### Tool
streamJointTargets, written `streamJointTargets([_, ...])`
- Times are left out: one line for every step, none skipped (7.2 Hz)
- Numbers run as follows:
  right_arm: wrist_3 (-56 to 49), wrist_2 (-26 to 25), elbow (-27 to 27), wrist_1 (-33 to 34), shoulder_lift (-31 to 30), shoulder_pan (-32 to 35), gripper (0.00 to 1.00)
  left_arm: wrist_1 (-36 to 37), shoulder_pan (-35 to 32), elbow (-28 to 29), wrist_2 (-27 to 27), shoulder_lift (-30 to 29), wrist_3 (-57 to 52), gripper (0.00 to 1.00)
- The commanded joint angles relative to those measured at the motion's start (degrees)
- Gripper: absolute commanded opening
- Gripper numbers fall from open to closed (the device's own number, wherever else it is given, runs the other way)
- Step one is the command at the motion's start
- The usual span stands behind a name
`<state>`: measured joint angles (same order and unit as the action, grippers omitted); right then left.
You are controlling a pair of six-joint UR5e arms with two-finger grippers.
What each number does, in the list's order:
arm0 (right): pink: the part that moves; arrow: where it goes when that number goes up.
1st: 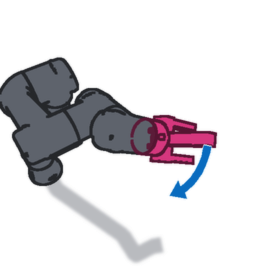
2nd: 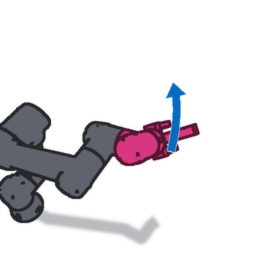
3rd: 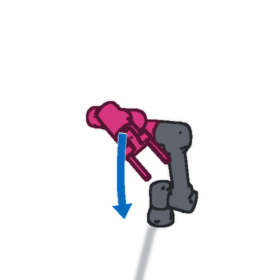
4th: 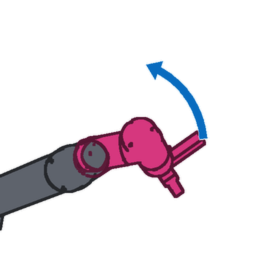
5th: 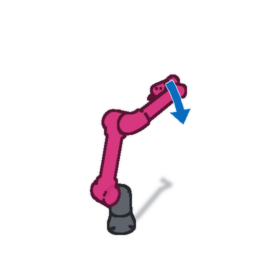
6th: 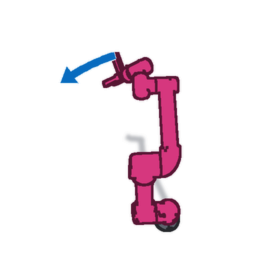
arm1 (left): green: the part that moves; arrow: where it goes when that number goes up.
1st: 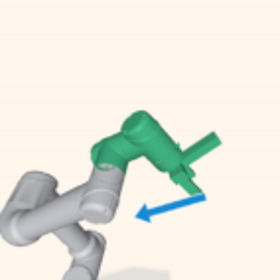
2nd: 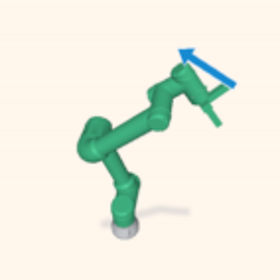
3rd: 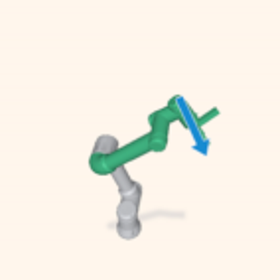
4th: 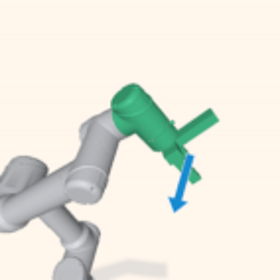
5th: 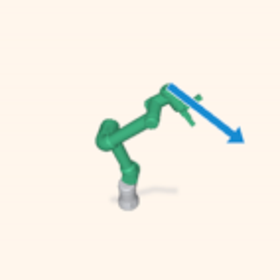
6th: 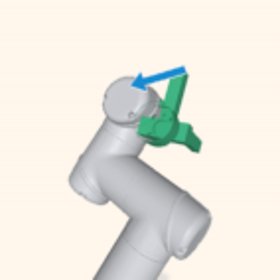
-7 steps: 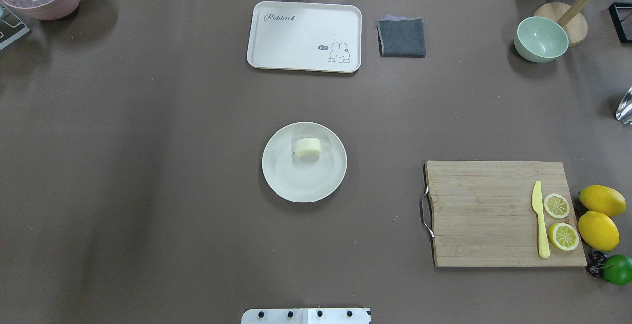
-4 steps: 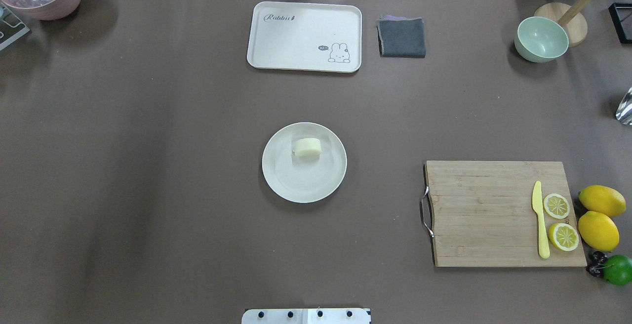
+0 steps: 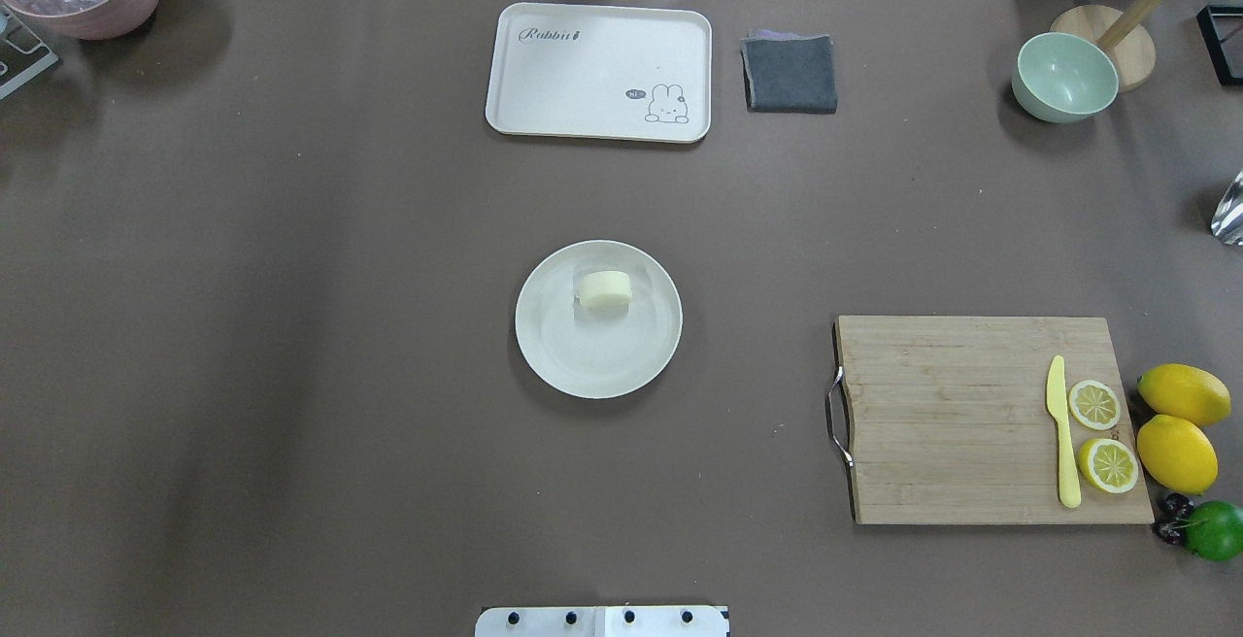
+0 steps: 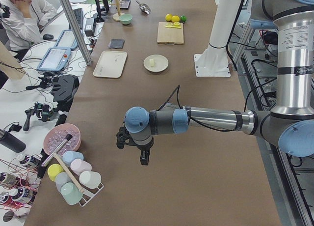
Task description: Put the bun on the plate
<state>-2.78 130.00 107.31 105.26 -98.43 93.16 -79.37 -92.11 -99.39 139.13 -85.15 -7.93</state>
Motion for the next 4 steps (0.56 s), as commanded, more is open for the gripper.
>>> streamJointTargets([-0.1,-0.1,-0.1,0.0,0.0,0.0,1.0,0.0,0.0,0.0,0.0,0.0,0.0,0.98])
streamJointTargets([-0.1,-0.1,-0.1,0.0,0.1,0.0,1.0,0.0,0.0,0.0,0.0,-0.1,0.0,0.98])
streamJointTargets([-0.1,-0.1,0.0,0.0,0.2,-0.2,1.0,0.0,0.0,0.0,0.0,-0.1,0.0,0.98])
streamJointTargets([-0.1,0.0,0.0,0.0,0.2,-0.3,1.0,0.0,0.0,0.0,0.0,-0.1,0.0,0.98])
